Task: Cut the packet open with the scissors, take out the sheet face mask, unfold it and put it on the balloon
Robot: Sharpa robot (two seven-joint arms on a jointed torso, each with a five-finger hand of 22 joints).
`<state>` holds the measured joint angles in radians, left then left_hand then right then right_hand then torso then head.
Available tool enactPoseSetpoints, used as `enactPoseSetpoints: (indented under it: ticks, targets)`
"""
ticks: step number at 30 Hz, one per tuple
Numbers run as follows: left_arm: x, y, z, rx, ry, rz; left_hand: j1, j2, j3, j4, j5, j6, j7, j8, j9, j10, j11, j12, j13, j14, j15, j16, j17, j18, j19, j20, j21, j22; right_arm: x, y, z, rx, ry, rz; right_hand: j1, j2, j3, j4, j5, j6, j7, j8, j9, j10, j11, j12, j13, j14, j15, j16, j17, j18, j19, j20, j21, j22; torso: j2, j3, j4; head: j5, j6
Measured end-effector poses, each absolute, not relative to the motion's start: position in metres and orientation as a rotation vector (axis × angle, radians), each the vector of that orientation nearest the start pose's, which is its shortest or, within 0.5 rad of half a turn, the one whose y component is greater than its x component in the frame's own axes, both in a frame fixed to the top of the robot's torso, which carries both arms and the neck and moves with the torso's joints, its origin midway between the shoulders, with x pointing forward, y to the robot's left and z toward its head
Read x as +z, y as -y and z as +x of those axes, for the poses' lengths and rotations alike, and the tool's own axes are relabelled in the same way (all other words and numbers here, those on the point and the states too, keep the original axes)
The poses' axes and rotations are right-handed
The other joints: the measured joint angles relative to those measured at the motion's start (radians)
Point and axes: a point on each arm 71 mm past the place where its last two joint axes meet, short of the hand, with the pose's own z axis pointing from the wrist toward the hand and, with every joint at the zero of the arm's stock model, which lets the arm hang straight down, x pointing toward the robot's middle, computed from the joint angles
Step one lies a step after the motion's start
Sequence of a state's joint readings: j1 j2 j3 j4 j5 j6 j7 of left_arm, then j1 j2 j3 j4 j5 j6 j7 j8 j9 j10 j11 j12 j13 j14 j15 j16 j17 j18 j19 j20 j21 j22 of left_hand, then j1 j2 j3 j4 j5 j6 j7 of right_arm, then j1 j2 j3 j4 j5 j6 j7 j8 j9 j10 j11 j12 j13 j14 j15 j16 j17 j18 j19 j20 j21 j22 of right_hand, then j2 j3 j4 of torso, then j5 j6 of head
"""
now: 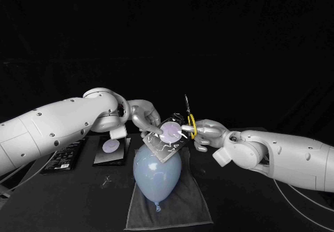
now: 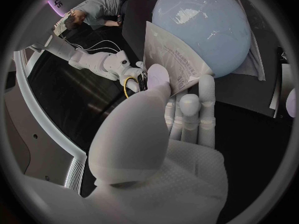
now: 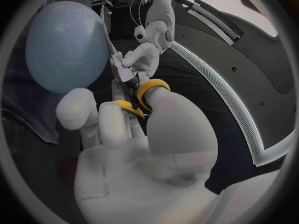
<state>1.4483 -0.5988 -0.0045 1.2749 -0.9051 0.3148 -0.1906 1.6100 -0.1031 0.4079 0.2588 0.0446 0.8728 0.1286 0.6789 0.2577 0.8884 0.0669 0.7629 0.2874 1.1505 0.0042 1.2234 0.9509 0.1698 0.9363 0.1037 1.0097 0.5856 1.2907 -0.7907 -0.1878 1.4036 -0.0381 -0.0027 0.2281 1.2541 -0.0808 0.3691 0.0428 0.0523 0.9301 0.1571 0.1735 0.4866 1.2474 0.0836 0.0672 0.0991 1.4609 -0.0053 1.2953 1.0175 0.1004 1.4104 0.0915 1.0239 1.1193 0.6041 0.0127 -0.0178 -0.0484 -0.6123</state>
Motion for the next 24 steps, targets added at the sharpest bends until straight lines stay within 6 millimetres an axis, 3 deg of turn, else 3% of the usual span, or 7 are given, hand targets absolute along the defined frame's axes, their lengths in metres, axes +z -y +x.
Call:
enactPoseSetpoints:
  ticks: [4,10,12,16,19,21,24]
  targets:
    - [-0.0944,-0.1356,0.5456,-0.909,-2.161,0.025,-0.002,-0.001,0.0,0.0,0.0,0.0,0.0,0.0,0.0,0.0,0.0,0.0,0.0,0.0,0.0,0.0,0.0,0.0,0.0,0.0,0.0,0.0,-0.2033,0.2037,0.4986,1.577,-1.813,1.026,0.038,0.016,0.075,-0.026,0.0,0.033,-0.011,0.001,0.0,0.023,-0.009,0.0,-0.003,0.002,-0.002,0.0,0.004,0.0,0.001,-0.001,0.001,0.006,0.0,0.0001,-0.0003,0.0,0.0]
    - [-0.0943,-0.1356,0.5454,-0.911,-2.161,0.026,-0.005,0.003,0.0,0.0,-0.001,0.0,0.0,0.0,0.001,0.001,0.002,0.0,0.0,0.0,0.0,0.0,-0.006,-0.002,-0.001,-0.001,0.0,0.0,-0.203,0.2041,0.4982,1.577,-1.812,1.025,0.048,0.024,0.194,-0.08,0.002,0.071,-0.021,0.024,0.015,0.04,0.008,0.009,-0.003,0.006,-0.013,0.006,0.01,-0.001,0.009,-0.009,0.012,0.017,0.0,0.0001,-0.001,-0.001,0.0]
    - [-0.0943,-0.1356,0.5454,-0.911,-2.161,0.026,-0.005,0.003,0.0,0.0,-0.001,0.0,0.0,0.0,0.001,0.001,0.002,0.0,0.0,0.0,0.0,0.0,-0.008,-0.007,-0.004,-0.004,0.0,0.0,-0.2029,0.2038,0.498,1.578,-1.812,1.024,0.047,0.025,0.228,-0.092,0.029,0.073,-0.02,0.028,0.023,0.045,0.013,0.009,-0.001,0.006,-0.013,0.006,0.01,-0.001,0.009,-0.009,0.012,0.021,0.0,0.0008,-0.0011,-0.001,0.0]
    - [-0.0943,-0.1358,0.5454,-0.912,-2.161,0.025,-0.011,0.005,0.002,0.002,-0.001,0.0,0.0,0.0,0.001,-0.002,0.001,0.0,0.0,-0.003,0.004,0.0,-0.009,0.001,-0.004,-0.004,0.0,0.0,-0.2027,0.2035,0.4975,1.58,-1.811,1.023,0.039,0.032,0.263,-0.097,0.081,0.073,-0.02,0.035,0.035,0.046,0.015,0.009,0.001,0.006,-0.013,0.006,0.01,-0.001,0.013,-0.013,0.016,0.024,0.0,0.0008,-0.0012,-0.001,0.002]
    - [-0.0943,-0.1358,0.5455,-0.914,-2.16,0.023,-0.033,0.002,0.028,-0.022,-0.003,-0.016,0.009,-0.001,0.009,-0.02,0.007,-0.003,-0.001,-0.011,0.011,0.0,-0.014,0.003,-0.009,0.002,0.0,0.0,-0.2025,0.2038,0.4971,1.58,-1.809,1.023,0.022,0.036,0.278,-0.101,0.1,0.073,-0.02,0.037,0.04,0.047,0.015,0.009,0.001,0.003,-0.016,0.006,0.01,-0.002,0.013,-0.013,0.016,0.027,0.0,0.001,-0.0012,-0.001,0.003]
    - [-0.0942,-0.1358,0.5455,-0.918,-2.159,0.018,-0.039,-0.003,0.061,-0.055,-0.001,-0.032,0.015,-0.013,0.01,-0.029,0.014,-0.012,-0.005,-0.015,0.015,-0.004,-0.019,0.003,-0.013,0.005,0.0,0.0,-0.2024,0.2042,0.4969,1.58,-1.808,1.023,0.011,0.036,0.288,-0.105,0.108,0.075,-0.022,0.037,0.043,0.047,0.015,0.009,0.002,0.003,-0.017,0.006,0.011,-0.002,0.013,-0.013,0.016,0.028,0.0,0.001,-0.0012,-0.001,0.003]
    - [-0.0938,-0.1364,0.5458,-0.926,-2.154,0.006,-0.071,-0.016,0.071,-0.063,0.009,-0.069,0.025,-0.042,-0.001,-0.051,0.025,-0.026,-0.011,-0.057,0.026,-0.035,-0.067,0.003,-0.02,0.012,0.0,0.0,-0.2022,0.2055,0.4967,1.579,-1.804,1.024,0.004,0.037,0.305,-0.116,0.109,0.077,-0.025,0.043,0.048,0.048,0.017,0.009,0.004,0.005,-0.018,0.006,0.012,-0.002,0.013,-0.013,0.022,0.03,0.0,0.001,-0.0012,-0.002,0.004]
